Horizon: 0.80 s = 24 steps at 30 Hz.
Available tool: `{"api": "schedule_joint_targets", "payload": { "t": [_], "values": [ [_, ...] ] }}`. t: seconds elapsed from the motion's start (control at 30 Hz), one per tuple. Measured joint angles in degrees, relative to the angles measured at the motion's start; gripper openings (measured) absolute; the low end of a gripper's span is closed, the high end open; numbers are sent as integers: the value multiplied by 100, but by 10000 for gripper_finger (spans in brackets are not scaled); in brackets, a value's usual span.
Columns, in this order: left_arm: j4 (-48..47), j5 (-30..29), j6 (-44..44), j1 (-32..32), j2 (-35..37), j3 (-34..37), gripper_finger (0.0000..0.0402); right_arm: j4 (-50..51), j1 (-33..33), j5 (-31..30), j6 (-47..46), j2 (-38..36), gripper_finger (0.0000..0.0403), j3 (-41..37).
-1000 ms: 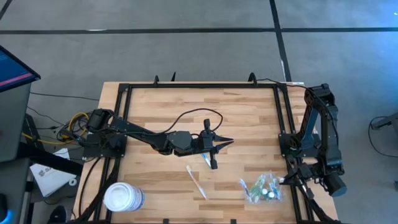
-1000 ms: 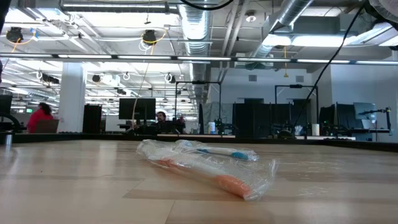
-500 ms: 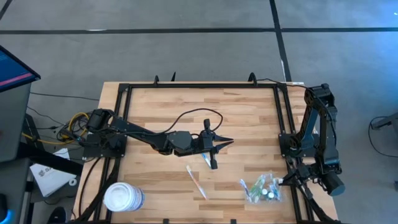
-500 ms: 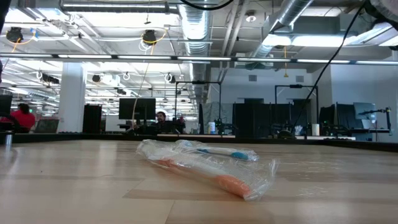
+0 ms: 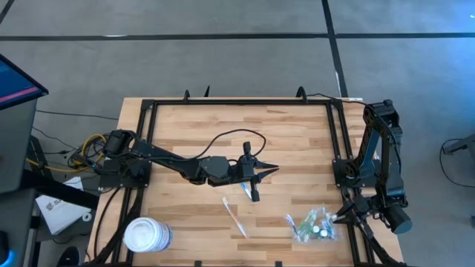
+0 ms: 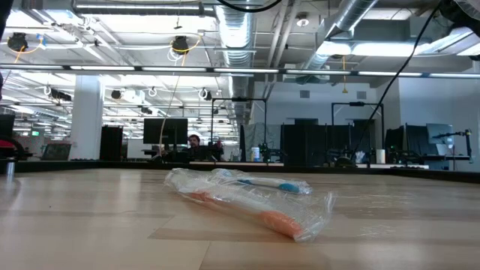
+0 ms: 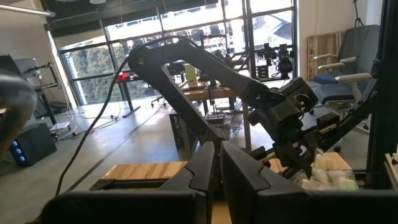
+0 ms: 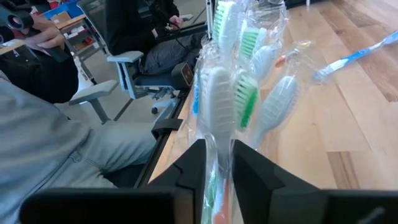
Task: Pick & Place toothbrushing station
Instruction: Put the orange toothbrush into the transparent organizer, then put the blue toothbrush into the transparent organizer
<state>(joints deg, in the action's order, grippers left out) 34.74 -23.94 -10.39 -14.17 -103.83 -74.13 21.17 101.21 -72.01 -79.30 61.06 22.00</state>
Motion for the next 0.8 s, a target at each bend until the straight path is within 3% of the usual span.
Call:
{"api": "schedule_joint_targets", "payload": {
  "t": [0.23, 0.53, 0.8],
  "values": [
    [0, 2, 0, 1, 0, 0, 21, -3, 2, -111, 63, 2, 82, 0],
    [1, 2, 0, 1, 0, 0, 21, -67, 2, -179, 386, 2, 136, 132],
    [0, 1, 0, 1, 0, 0, 21, -66, -14, -523, 1162, -187, 164, 361]
  ]
}}
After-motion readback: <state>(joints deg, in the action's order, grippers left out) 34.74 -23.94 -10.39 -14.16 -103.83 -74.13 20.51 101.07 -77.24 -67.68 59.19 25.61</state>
